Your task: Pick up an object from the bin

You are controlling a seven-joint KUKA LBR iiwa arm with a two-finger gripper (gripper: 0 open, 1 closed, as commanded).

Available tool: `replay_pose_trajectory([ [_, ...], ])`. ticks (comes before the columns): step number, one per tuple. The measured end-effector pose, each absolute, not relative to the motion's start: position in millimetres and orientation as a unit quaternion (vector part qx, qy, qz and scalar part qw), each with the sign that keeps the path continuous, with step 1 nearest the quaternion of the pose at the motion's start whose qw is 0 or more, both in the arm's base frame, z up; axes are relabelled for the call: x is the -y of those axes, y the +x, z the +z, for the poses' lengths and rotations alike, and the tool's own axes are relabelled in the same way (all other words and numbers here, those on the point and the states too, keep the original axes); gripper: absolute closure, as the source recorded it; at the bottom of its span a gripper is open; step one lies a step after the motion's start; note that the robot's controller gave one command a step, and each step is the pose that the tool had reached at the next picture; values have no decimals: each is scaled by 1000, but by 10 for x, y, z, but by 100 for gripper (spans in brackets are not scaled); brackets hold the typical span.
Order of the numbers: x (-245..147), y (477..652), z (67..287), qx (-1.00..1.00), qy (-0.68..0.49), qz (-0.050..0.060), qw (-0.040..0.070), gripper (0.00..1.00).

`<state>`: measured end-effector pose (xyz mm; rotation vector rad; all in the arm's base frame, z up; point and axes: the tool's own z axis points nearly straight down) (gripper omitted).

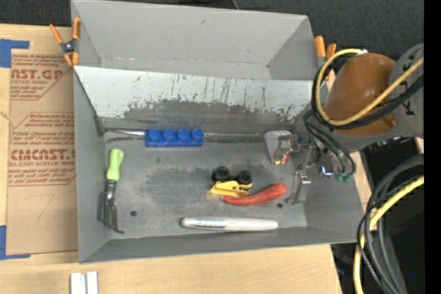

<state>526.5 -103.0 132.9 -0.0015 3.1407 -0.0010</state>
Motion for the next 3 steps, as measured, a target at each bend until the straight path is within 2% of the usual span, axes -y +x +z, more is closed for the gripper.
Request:
replay_pose_trajectory([
  [1,1029,5265,1328,-1000,-1,0,0,0],
  [2,969,5221,1082,-1000,-25,-1,3,0],
  [3,949,5102,930,-999,-54,0,1,0],
])
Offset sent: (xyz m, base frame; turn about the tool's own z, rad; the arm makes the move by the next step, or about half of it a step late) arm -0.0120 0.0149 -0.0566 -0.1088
